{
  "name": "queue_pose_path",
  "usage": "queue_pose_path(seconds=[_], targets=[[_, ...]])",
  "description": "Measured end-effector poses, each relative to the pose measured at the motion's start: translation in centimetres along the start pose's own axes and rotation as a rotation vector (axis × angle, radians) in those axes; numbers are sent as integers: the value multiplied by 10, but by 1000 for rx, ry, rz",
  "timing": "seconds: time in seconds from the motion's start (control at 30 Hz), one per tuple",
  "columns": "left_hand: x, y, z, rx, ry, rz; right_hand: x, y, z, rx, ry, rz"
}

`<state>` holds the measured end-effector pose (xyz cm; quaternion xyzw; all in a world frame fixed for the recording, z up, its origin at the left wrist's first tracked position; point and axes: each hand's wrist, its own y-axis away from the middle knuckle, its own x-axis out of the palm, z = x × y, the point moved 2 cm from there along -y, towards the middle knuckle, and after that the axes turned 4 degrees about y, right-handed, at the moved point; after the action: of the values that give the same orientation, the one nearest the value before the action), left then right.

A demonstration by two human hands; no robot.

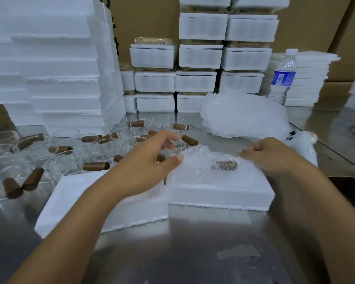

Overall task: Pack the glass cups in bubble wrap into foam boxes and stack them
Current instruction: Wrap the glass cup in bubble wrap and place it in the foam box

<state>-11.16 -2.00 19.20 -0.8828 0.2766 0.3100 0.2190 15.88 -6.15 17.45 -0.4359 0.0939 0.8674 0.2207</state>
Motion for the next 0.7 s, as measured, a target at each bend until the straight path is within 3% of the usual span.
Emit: queue_pose_path(seconds=[0.1, 0.23, 0.43, 0.7], targets=[[-15, 7, 0, -63, -23, 259, 3, -4, -5, 14, -162, -117], [-18, 12, 1, -145, -133, 434, 10, -1, -6, -8, -415, -171], [-14, 10, 10, -160, -314, 390, 21, 4, -14, -29, -570, -327], [-17, 11, 12, -192, -290, 376, 23, 8, -23, -9, -627, -445]])
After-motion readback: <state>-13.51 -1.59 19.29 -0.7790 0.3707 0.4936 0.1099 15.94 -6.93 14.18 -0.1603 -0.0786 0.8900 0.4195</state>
